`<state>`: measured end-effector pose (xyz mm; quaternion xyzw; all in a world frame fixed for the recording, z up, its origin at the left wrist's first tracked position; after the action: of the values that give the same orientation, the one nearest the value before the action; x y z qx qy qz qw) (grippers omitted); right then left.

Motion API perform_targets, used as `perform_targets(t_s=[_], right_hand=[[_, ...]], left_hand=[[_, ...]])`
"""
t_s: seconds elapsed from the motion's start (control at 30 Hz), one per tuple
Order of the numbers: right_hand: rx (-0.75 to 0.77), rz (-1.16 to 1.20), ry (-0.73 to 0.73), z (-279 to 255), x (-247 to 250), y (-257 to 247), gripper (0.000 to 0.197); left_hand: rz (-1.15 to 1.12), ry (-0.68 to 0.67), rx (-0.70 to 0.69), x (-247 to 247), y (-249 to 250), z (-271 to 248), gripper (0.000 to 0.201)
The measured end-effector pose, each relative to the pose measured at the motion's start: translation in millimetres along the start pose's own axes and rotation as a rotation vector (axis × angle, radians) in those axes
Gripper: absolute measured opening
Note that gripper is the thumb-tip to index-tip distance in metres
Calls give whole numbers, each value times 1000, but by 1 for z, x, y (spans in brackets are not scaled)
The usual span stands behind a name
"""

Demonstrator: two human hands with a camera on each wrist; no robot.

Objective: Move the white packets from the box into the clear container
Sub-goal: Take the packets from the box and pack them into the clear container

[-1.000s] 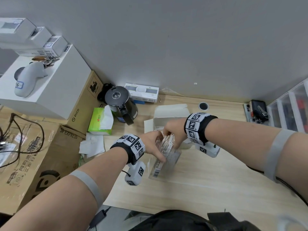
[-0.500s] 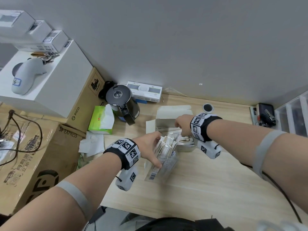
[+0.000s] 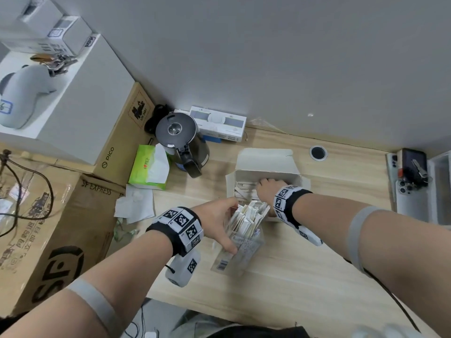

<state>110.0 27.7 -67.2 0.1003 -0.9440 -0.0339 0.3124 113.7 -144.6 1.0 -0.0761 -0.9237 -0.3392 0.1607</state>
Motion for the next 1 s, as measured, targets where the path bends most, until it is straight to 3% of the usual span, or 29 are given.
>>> perform_targets(t_s=[0.07, 0.13, 0.33, 1.0], right_hand=[[-9, 13, -8, 3, -2, 0, 50], [-22, 59, 9, 7, -2, 0, 40], [-18, 70, 12, 15, -3, -3, 41], [31, 79, -4, 11, 2, 2, 39]], left_hand=[[-7, -16, 2, 2, 1, 2, 88], [-20, -30, 3, 3, 1, 4, 83], [-102, -68, -8, 4, -2, 8, 76], [-57, -20, -13, 0, 0, 9, 95]])
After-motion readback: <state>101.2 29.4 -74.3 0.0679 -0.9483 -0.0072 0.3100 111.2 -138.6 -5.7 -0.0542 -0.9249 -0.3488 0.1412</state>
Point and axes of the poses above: each hand's wrist, its own z-axis towards the middle knuckle, its own x-axis out of the back of the hand, y = z × x, the point moved 4 cm from there along z, towards the middle knuckle, and after that the axes turned 7 degrees about -y, right-handed, at the moved point
